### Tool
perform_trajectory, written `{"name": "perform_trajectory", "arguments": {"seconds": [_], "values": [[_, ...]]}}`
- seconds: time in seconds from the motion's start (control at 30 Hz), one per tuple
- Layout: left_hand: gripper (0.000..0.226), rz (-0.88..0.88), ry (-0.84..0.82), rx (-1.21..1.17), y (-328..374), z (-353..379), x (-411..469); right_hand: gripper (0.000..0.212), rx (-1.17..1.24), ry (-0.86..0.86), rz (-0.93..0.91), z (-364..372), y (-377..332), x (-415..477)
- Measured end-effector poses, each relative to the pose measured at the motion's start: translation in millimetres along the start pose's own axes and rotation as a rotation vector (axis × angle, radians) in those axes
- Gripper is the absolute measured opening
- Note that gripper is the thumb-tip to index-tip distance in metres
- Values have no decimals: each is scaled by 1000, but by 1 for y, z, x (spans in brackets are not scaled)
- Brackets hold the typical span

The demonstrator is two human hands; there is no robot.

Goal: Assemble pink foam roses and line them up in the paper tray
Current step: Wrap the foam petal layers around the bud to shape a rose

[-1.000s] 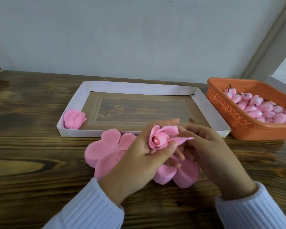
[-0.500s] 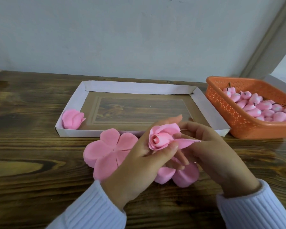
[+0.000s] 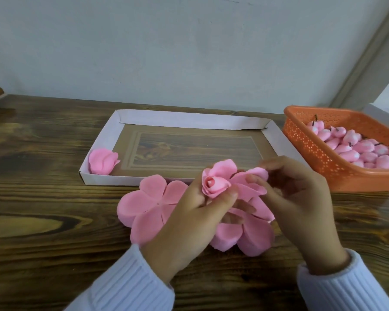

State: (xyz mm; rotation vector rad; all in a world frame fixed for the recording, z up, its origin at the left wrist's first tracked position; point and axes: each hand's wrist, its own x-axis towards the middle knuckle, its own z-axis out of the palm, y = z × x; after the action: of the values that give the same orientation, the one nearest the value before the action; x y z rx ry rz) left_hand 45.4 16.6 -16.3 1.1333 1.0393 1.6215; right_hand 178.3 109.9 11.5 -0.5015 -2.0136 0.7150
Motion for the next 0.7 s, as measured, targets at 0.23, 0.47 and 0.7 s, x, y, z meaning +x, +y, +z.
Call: {"name": "perform_trajectory", "arguments": {"seconds": [0.23, 0.47, 0.7], "values": [[22, -72, -54, 103, 1, 0, 0, 12, -34, 40, -15, 1, 0, -2], [22, -87, -160, 167, 3, 2, -2, 14, -72, 27, -19, 6, 2, -2], [41, -188, -210, -96, 3, 4, -2, 26, 42, 109, 24, 9, -2, -4]]}}
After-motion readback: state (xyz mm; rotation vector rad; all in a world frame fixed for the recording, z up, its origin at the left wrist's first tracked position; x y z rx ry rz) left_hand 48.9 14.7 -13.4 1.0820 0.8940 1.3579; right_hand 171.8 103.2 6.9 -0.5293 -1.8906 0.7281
